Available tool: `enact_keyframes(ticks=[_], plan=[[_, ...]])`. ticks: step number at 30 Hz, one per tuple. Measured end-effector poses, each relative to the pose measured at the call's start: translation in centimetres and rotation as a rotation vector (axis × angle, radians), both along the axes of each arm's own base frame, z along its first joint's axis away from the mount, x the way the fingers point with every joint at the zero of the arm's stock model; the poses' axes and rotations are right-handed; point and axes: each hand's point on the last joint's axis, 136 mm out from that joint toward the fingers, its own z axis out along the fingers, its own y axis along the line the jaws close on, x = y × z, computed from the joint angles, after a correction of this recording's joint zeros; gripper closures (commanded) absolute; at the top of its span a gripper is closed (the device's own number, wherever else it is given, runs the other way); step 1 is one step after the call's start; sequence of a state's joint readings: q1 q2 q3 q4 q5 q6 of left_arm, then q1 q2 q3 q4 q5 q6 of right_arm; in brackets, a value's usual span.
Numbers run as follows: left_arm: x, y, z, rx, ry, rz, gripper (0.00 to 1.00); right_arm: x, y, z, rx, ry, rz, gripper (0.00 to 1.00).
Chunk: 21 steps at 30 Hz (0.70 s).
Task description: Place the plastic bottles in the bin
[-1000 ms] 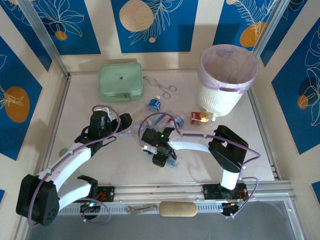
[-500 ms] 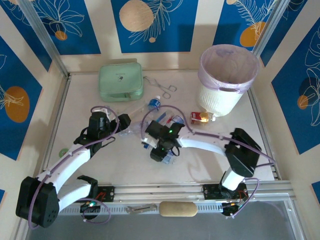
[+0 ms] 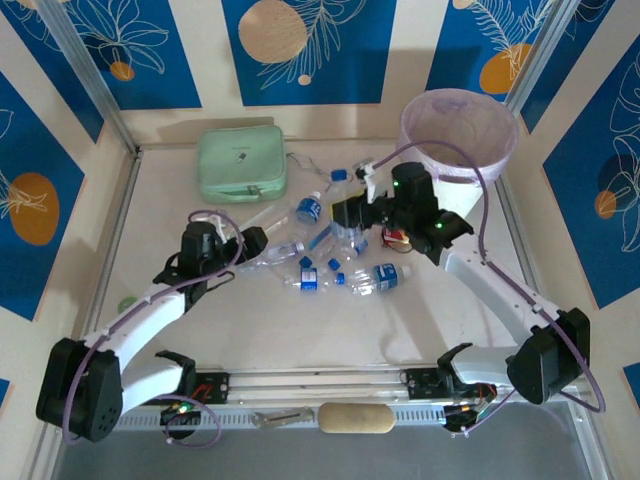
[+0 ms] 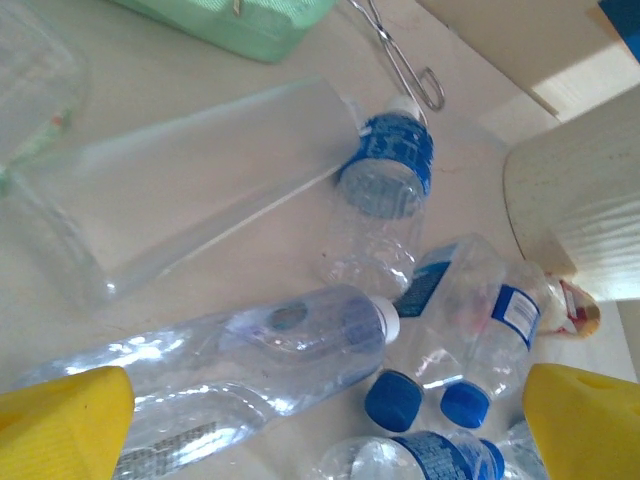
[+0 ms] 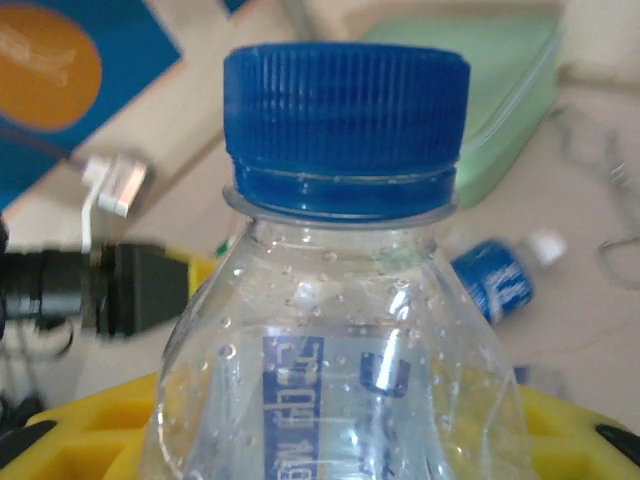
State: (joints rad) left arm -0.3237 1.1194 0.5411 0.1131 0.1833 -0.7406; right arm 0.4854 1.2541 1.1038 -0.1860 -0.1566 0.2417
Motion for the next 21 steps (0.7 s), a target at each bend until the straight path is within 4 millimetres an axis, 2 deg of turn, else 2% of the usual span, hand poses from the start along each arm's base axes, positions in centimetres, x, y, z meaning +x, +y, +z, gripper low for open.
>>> enact_keyframes(ticks=[5,9,15,21], plan=[[-0.1,-1.5,-0.8,-0.028,0.029,-0.072,0.01,3.9,-4.0,2.8,0.043,-0.086,-0.203,0.61],[-0.3,-3.0,-0.7,-0.031,0.029,-0.13,0.01,7.0,-8.8,6.3,0.081,-0.193,-0.384,0.62],[-0.6,-5.3,-0.1,-0.011,0.006,-0.211,0.01,9.2,-15.9,12.1,0.128,-0.382,-0.624,0.62],[-0.9,-6.3,0.2,0.013,-0.004,-0.256,0.01,10.3,-22.0,15.9,0.131,-0.505,-0.815,0.62]])
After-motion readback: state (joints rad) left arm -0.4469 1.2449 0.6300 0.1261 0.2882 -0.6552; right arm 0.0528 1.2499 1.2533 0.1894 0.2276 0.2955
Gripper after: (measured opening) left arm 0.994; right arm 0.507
